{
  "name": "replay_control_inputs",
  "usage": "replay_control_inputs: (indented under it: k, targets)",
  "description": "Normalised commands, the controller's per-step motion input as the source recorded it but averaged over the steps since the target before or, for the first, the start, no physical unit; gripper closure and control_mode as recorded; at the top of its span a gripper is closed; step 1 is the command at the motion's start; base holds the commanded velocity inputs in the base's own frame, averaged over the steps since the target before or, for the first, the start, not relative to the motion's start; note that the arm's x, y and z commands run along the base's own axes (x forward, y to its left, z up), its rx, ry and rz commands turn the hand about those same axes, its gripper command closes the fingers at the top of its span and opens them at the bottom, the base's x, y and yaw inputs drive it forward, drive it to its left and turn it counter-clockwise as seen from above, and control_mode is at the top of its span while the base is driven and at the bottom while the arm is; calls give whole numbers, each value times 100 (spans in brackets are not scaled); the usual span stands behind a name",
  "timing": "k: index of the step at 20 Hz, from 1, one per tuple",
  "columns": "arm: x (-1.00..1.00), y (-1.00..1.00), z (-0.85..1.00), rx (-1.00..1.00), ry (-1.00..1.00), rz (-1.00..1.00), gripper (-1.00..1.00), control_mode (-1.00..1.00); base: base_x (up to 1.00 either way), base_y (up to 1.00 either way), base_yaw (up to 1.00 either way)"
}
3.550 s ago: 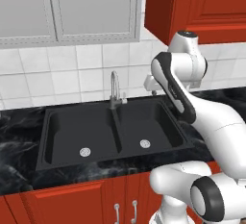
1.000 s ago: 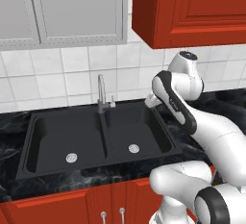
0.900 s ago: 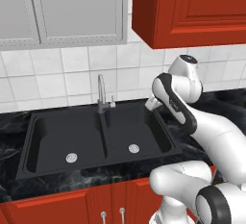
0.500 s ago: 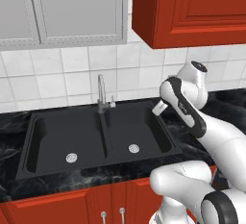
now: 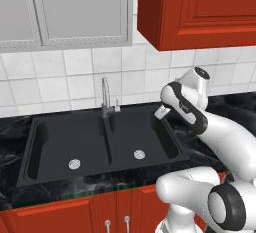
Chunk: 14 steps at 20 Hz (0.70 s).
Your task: Turn on the sink faucet. Then move the corn from the counter to the sink. Turn off the sink. Move the vegetable from the sink to the pot next to the stove. Finally move the pot to the rear right burner.
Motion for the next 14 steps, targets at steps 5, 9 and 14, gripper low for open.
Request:
replay_control_inputs:
  k: [5, 9, 14]
  targets:
    - [16, 4, -11, 2, -22, 16, -100, -100, 0, 0, 0]
    - [0, 0, -10, 0, -8, 17, -100, -100, 0, 0, 0]
    - [20, 16, -12, 4, -10, 14, -100, -100, 0, 0, 0]
